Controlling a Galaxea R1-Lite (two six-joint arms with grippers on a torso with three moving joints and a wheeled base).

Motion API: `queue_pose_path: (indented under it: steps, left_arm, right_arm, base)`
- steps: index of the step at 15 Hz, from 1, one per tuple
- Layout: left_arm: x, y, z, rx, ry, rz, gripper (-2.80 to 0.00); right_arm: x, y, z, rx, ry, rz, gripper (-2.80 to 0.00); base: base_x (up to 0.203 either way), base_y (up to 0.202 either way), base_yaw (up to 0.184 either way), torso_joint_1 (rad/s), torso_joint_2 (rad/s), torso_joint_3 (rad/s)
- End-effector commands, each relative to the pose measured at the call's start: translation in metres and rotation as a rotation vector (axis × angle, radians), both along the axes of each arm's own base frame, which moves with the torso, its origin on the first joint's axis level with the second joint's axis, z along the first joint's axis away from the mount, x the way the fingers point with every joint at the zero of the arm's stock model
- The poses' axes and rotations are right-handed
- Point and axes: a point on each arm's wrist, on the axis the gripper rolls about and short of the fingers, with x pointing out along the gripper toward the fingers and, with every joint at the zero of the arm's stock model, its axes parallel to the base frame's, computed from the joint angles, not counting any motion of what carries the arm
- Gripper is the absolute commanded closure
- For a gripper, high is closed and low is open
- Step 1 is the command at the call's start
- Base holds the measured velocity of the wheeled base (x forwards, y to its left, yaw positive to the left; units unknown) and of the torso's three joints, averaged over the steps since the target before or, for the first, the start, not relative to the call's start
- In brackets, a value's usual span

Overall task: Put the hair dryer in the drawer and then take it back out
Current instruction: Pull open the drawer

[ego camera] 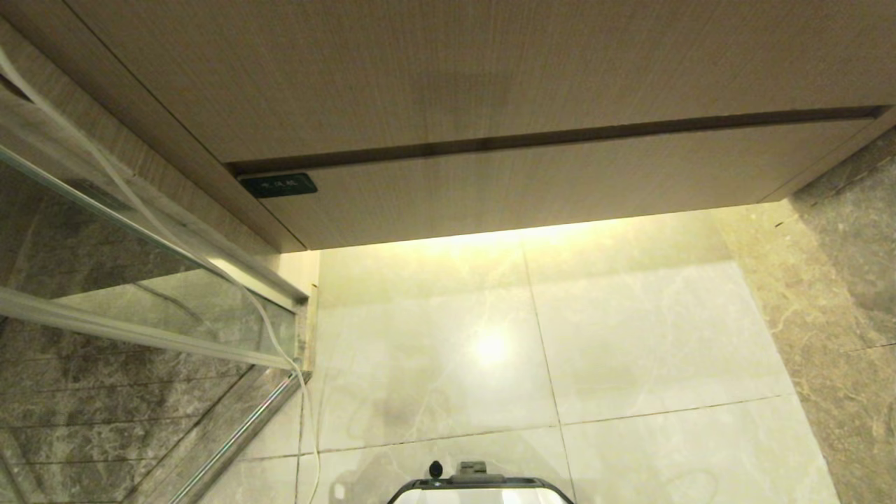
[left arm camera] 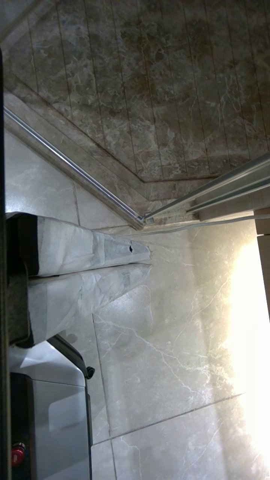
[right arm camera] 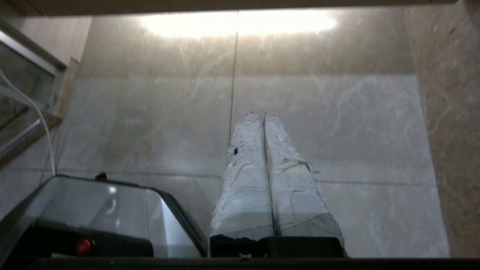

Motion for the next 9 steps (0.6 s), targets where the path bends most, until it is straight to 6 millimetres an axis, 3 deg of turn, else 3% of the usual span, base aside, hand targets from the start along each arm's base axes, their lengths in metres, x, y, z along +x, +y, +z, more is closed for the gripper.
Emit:
queue_pose_path:
  steps: [1,4,5,9]
  left_arm:
    - [0.0,0.0,0.0,0.0,0.001,0.001,0.0]
    - [0.0,0.0,0.0,0.0,0.002,0.001,0.0]
    - [0.0,0.0,0.0,0.0,0.002,0.001,0.0]
    - [0.0,0.0,0.0,0.0,0.002,0.001,0.0]
  right_arm:
    - [-0.013,-0.002,0.023,0.017,-0.119,0.0,0.0]
    - [-0.01,-0.001,0.071,0.015,-0.104,0.001,0.0]
    - [-0.006,-0.001,0.096,0.012,-0.102,0.0,0.0]
    - [0.03,0.005,0.175,-0.01,-0.043,0.028,0.0]
  base:
    - [0.0,0.0,0.0,0.0,0.0,0.0]
    - [0.0,0.0,0.0,0.0,0.0,0.0]
    - [0.0,0.0,0.0,0.0,0.0,0.0]
    - [0.0,0.0,0.0,0.0,0.0,0.0]
